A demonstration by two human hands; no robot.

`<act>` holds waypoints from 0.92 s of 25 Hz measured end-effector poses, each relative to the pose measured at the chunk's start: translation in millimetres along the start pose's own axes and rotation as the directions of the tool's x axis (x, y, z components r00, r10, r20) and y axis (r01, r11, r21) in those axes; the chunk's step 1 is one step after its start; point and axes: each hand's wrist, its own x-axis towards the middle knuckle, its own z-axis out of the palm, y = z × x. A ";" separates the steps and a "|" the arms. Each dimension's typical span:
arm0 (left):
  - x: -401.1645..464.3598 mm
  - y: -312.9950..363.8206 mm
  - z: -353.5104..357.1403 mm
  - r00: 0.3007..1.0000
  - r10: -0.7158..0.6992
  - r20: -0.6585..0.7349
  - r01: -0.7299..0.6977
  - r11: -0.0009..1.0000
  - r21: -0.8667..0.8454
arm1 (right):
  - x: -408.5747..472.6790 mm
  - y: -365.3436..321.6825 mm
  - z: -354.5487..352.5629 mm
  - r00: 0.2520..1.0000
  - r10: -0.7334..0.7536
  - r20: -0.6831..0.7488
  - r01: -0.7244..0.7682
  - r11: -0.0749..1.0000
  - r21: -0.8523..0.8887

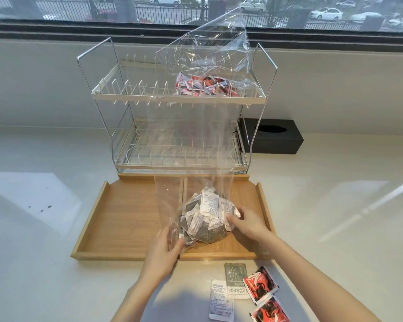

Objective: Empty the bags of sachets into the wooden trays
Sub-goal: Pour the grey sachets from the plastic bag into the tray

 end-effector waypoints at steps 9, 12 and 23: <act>-5.8 27.5 -4.8 0.959 0.208 -0.192 -0.202 0.978 0.051 | -58.6 5.5 -22.3 0.972 -0.042 -0.230 0.051 0.998 0.033; -11.0 30.6 0.1 0.961 0.219 -0.168 -0.211 0.976 0.061 | -81.4 17.7 -31.7 0.953 0.000 -0.302 0.050 0.986 0.158; -31.7 1.5 2.0 0.920 0.310 0.241 -0.331 0.942 0.054 | -116.6 42.3 -42.2 0.989 -0.128 -0.077 0.144 0.951 0.274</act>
